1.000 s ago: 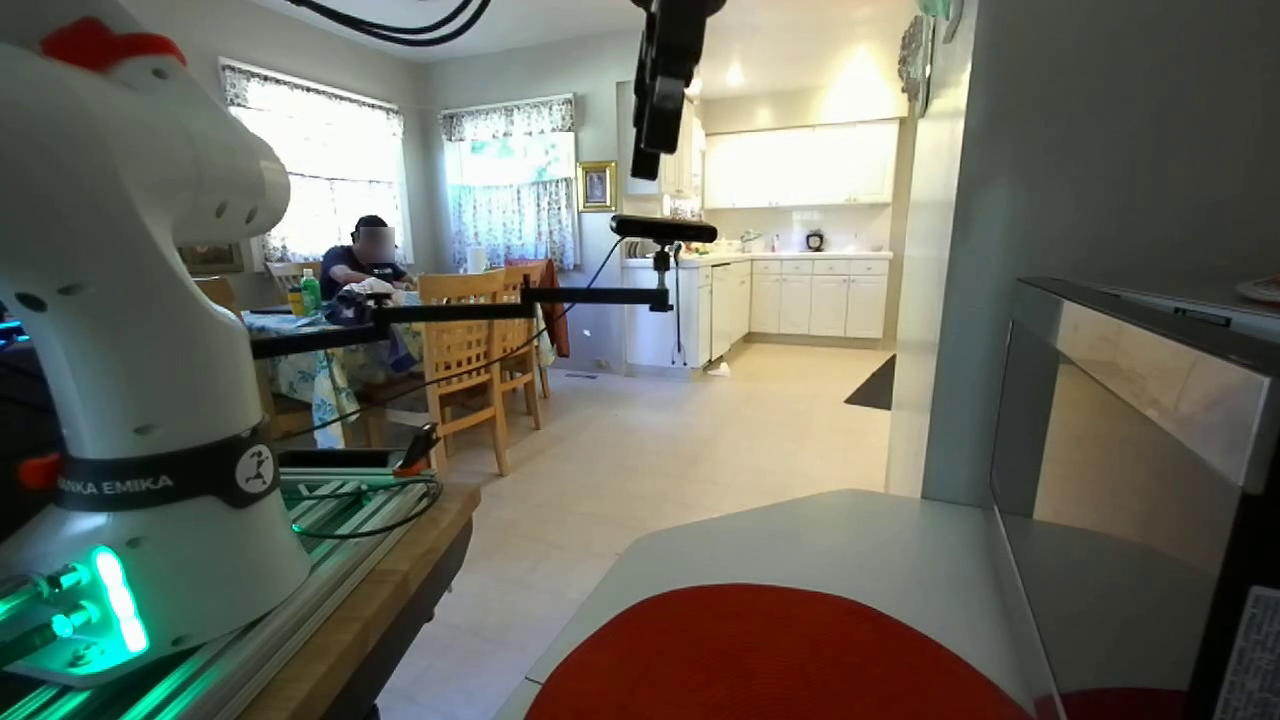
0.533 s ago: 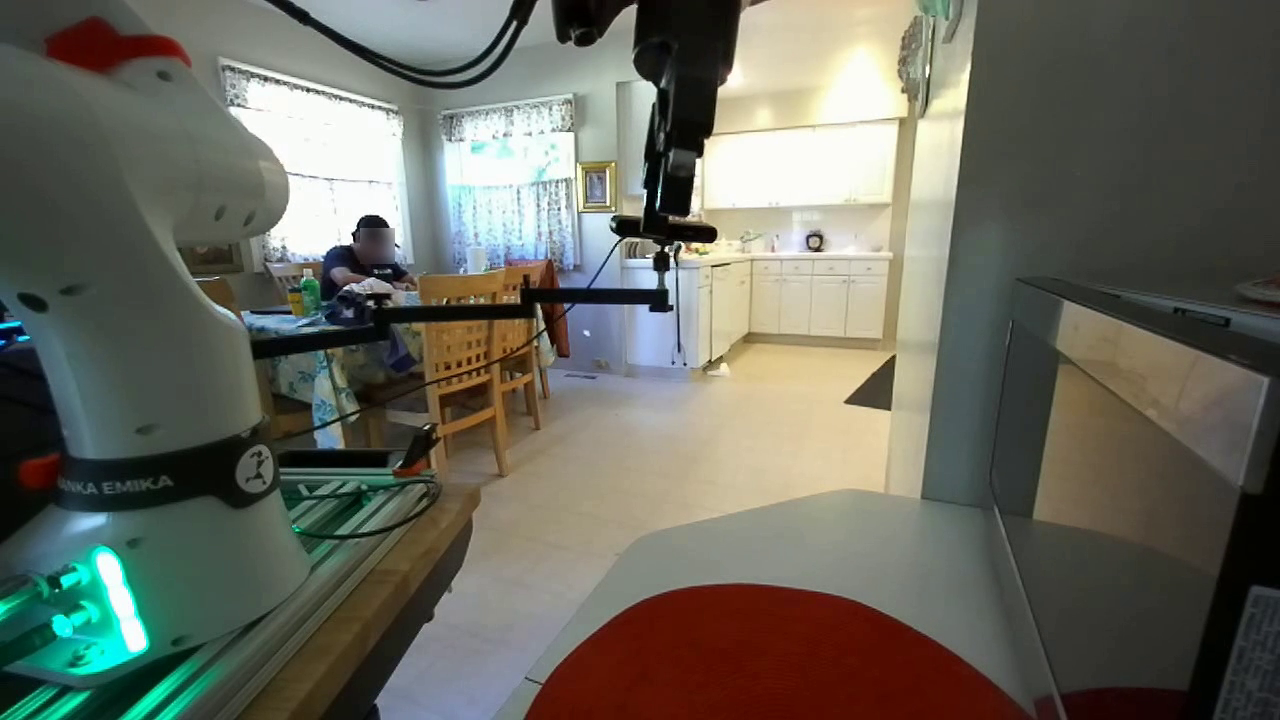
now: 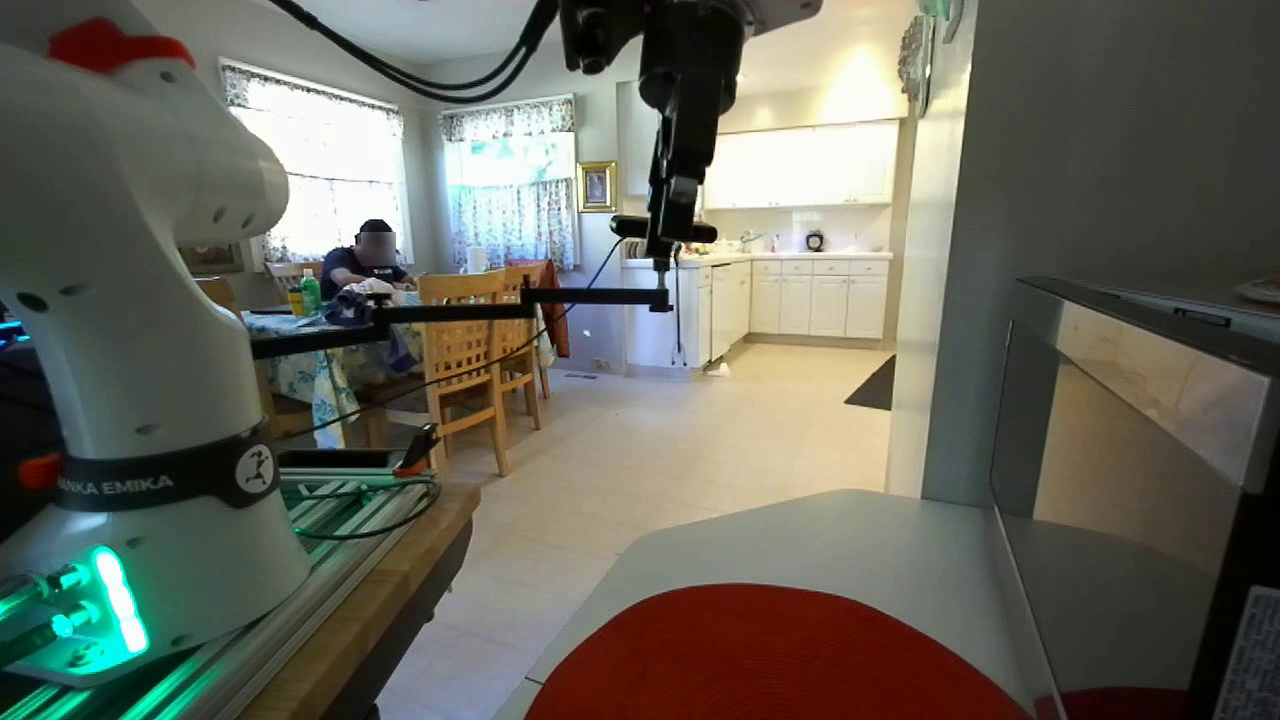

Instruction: Move the red placemat to the left.

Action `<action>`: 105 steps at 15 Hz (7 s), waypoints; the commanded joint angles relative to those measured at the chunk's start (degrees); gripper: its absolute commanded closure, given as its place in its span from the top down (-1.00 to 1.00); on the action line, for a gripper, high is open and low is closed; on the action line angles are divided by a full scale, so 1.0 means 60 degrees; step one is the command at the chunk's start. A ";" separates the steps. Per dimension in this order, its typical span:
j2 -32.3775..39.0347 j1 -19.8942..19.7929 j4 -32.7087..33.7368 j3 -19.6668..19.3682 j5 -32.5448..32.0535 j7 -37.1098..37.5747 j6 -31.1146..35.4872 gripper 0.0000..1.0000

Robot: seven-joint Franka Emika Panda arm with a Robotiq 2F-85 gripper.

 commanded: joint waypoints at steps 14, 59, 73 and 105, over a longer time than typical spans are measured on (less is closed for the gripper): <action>0.4302 0.0379 -0.0148 0.0129 -0.4271 0.7239 0.5092 1.00; 0.9859 0.2452 0.3873 -0.1805 -0.5489 1.0562 0.5006 1.00; 1.0023 0.2337 0.3959 -0.1729 -0.5267 1.0524 0.4214 1.00; 0.9390 0.2944 0.4546 -0.1138 -0.5276 1.0223 0.4679 -0.98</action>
